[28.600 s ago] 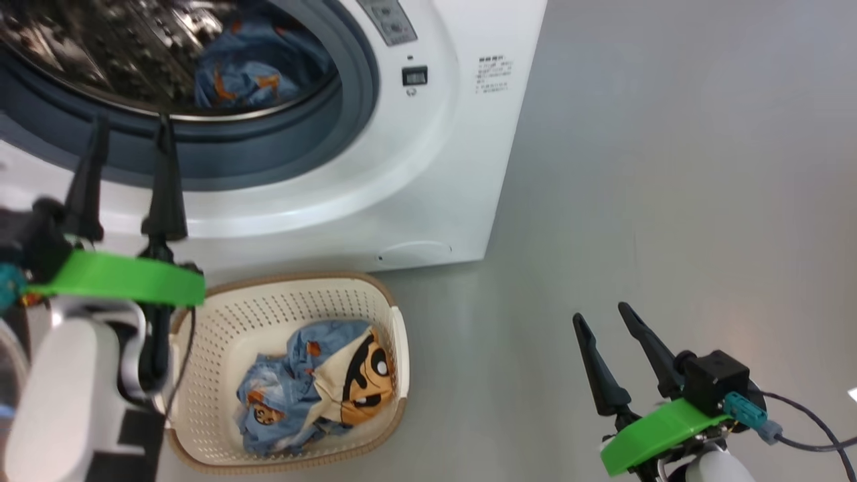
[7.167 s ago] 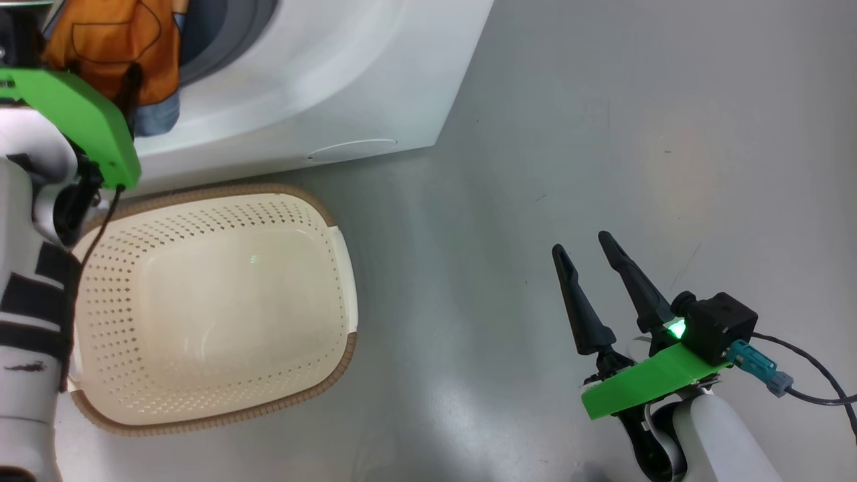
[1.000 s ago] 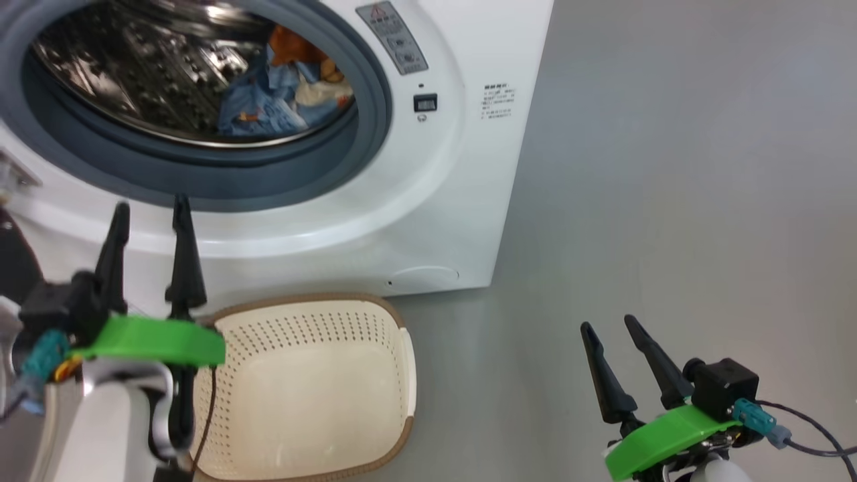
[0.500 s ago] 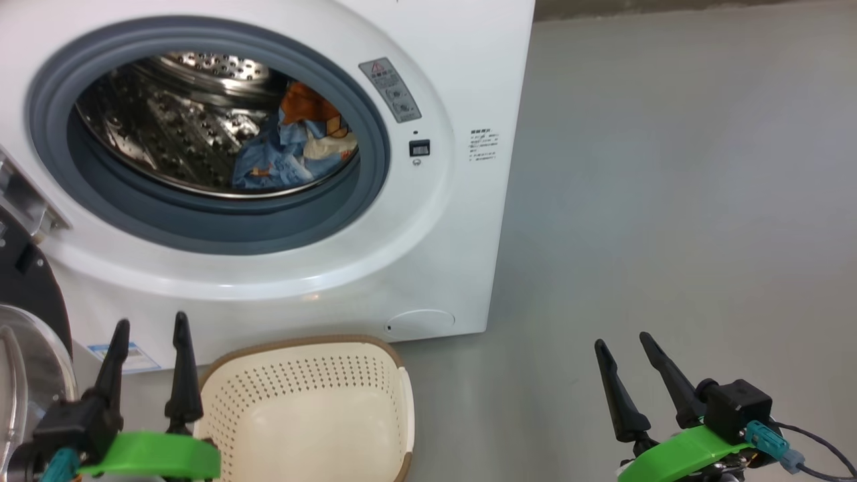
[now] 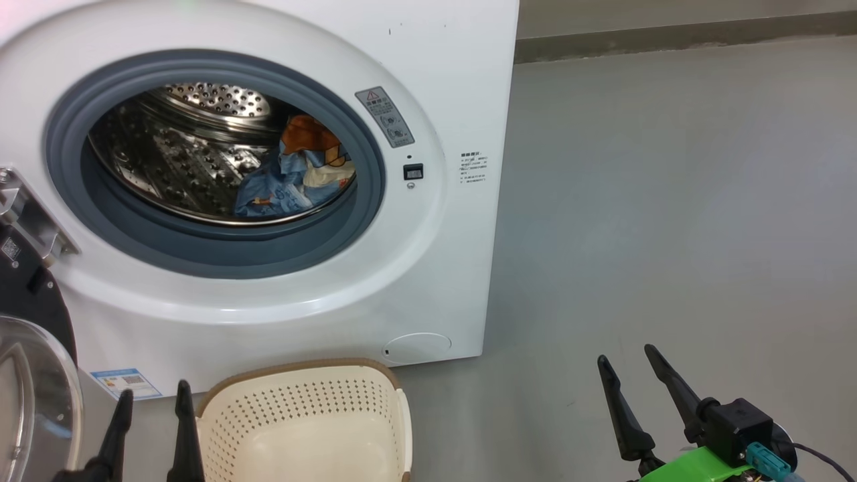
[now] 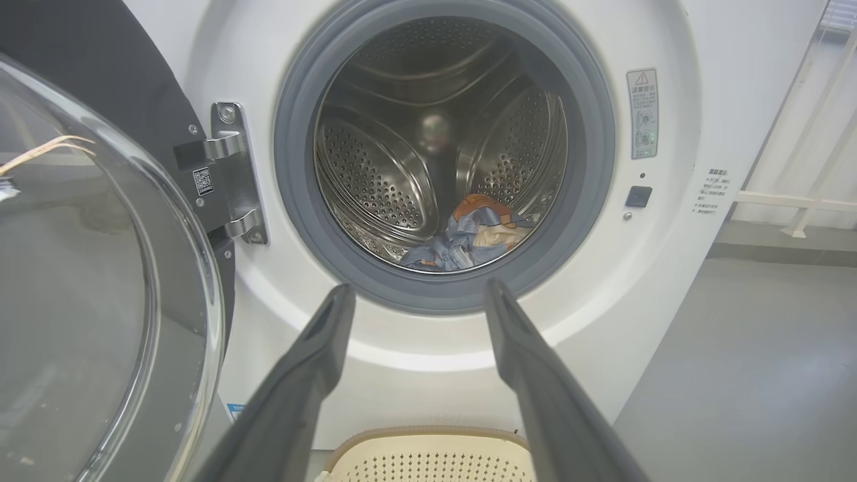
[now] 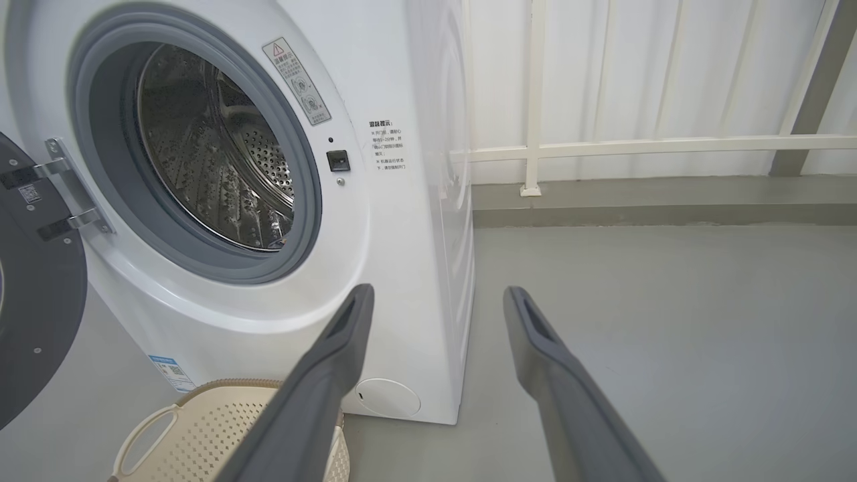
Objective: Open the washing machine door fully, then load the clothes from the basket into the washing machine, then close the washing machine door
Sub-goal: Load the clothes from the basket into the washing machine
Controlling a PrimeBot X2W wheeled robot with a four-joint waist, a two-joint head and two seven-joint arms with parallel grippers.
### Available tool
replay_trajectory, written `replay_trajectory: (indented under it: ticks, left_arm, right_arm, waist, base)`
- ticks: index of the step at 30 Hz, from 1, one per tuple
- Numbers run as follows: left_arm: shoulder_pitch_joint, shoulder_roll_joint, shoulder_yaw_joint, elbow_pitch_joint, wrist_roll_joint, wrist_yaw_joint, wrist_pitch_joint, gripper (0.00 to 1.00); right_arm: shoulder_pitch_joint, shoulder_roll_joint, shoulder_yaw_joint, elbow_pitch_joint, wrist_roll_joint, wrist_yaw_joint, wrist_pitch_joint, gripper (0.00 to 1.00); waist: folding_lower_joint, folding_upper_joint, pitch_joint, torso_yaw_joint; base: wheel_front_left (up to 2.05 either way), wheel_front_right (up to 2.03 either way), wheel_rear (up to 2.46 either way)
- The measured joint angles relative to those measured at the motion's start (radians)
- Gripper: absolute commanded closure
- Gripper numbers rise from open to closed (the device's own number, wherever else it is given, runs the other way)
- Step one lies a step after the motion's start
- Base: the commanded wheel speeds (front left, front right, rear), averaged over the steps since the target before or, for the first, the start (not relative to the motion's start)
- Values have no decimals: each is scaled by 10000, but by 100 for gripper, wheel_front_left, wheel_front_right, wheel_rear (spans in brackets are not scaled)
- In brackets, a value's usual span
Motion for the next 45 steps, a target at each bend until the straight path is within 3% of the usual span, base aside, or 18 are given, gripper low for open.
replay_trajectory:
  ticks: [10, 45]
  left_arm:
    - [715, -4, 17, 77, -81, 165, 8, 0]
    - [863, -8, -163, 192, 0, 0, 10, 0]
  right_arm:
    - [51, 2, -98, -69, 12, 0, 0, 0]
    - [198, 10, -401, -50, 21, 0, 0, 0]
  waist:
    - [0, 0, -107, -73]
    - [0, 0, -118, -83]
  base:
    - [0, 0, 0]
    - [0, 0, 0]
